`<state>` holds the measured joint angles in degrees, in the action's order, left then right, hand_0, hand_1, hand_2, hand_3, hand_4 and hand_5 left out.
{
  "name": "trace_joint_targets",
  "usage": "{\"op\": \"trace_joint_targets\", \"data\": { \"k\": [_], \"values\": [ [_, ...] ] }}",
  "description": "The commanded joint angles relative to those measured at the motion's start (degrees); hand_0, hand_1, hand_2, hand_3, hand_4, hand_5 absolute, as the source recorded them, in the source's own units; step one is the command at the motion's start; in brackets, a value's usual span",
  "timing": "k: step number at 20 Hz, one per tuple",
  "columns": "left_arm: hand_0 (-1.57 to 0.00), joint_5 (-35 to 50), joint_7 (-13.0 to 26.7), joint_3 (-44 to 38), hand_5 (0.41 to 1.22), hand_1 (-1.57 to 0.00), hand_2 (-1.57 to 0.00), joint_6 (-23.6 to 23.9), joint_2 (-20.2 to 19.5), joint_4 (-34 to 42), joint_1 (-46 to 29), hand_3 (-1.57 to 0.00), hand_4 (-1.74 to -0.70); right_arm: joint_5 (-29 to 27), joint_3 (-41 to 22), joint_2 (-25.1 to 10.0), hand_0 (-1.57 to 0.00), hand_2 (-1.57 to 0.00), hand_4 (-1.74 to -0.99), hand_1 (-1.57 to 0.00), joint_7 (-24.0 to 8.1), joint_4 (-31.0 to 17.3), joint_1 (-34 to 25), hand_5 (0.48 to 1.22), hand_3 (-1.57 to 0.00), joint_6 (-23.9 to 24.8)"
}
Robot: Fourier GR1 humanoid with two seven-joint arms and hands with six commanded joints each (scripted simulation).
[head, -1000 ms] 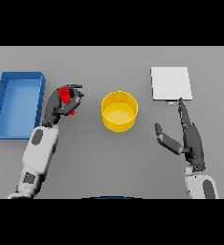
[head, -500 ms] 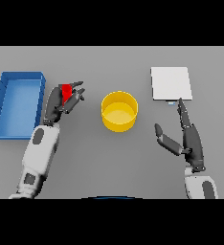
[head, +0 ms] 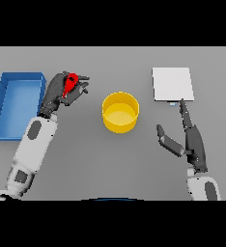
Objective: Pick up the red beaker and tilt it to pour out 1 green nut into yellow bowl. Pick up the yellow bowl and place it on the metallic measuring scale.
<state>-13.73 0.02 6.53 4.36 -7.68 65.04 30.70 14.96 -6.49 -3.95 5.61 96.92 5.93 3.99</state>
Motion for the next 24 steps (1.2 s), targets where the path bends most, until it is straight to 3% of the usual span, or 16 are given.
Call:
{"op": "trace_joint_targets", "data": {
  "k": [1,3,7,13,18,20,21,24],
  "values": [
    [-1.56,-1.3,1.2,1.4,1.125,-1.56,-1.56,-0.7,-0.8,0.3,0.5,-1.56,-1.73,0.9,-0.5,0.4,0.00,0.00,-1.256,0.00,0.3,-0.2,0.1,0.671,0.00,0.5],
    [-1.56,-2.9,3.2,3.6,1.117,-1.56,-1.56,-1.3,-1.6,0.0,1.8,-1.56,-1.73,0.9,-0.2,0.1,0.00,0.00,-1.256,0.00,-1.6,-0.5,-0.8,0.676,0.00,0.4],
    [-1.57,-5.8,6.7,6.4,1.114,-1.57,-1.57,-1.1,-2.4,-2.6,5.4,-1.56,-1.73,0.9,-0.7,0.3,0.00,0.00,-1.254,0.00,-1.8,0.9,0.4,0.680,0.00,0.2],
    [-1.57,-19.8,13.1,18.7,1.127,-1.57,-1.57,-2.2,-6.3,-5.3,12.1,-1.57,-1.74,0.2,-0.6,0.3,0.00,0.00,-1.256,0.00,-2.3,1.4,0.3,0.690,0.00,-0.4],
    [-1.57,-27.7,13.1,27.0,1.190,-1.57,-1.57,-5.3,-9.6,-6.9,16.2,-1.57,-1.74,0.7,-0.9,0.7,0.00,0.00,-1.274,0.00,-2.3,1.4,0.5,0.704,0.00,-0.1],
    [-1.57,-29.8,12.9,29.4,1.201,-1.57,-1.57,-7.8,-9.7,-7.6,19.2,-1.57,-1.65,0.0,-0.9,0.7,0.00,0.00,-1.284,0.00,-1.8,2.1,1.1,0.705,0.00,-0.4],
    [-1.57,-30.8,12.1,30.7,1.205,-1.57,-1.57,-8.6,-10.4,-7.9,20.1,-1.57,-1.67,-0.2,-0.6,0.7,0.00,0.00,-1.283,0.00,-1.9,1.6,1.0,0.702,0.00,-0.5],
    [-1.57,-33.9,10.7,35.2,1.213,-1.57,-1.57,-13.4,-10.8,-10.9,24.8,-1.33,-1.69,-1.4,-0.3,1.9,0.00,0.00,-1.288,0.00,-1.3,0.7,0.7,0.685,0.00,-0.2]
  ]
}}
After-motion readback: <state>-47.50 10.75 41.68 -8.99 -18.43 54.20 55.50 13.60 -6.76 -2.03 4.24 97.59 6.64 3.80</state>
